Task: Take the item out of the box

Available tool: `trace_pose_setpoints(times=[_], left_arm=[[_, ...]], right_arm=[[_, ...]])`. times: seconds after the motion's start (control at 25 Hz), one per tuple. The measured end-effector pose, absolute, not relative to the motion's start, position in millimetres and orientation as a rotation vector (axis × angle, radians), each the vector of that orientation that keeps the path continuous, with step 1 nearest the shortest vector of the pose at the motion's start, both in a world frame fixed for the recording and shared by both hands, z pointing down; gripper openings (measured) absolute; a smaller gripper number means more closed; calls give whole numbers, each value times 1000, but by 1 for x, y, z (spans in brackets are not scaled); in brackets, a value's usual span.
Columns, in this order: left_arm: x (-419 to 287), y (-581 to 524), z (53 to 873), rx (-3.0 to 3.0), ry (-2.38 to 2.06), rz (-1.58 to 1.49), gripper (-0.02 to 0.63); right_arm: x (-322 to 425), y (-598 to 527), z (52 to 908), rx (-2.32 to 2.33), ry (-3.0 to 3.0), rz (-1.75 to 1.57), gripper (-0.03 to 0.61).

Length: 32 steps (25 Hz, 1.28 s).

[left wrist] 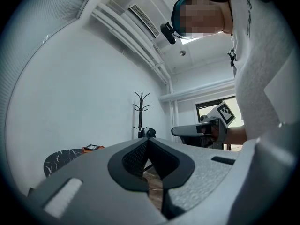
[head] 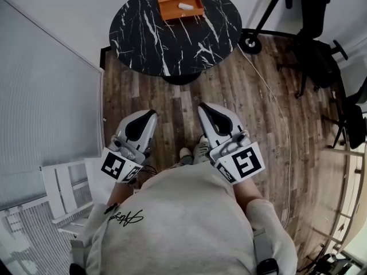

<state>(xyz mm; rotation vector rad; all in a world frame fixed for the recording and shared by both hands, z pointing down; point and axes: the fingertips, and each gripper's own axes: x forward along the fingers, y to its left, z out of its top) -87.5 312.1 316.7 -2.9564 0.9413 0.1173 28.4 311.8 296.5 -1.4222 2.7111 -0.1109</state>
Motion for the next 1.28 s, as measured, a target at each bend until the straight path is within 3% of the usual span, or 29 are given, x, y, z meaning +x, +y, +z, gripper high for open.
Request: trace_pose_setpoints(times=[1.28], left_arm=[[-78,230,315,-2920,1004,104,3]], right_arm=[[39,222,293,-1367,2723,-107,11]])
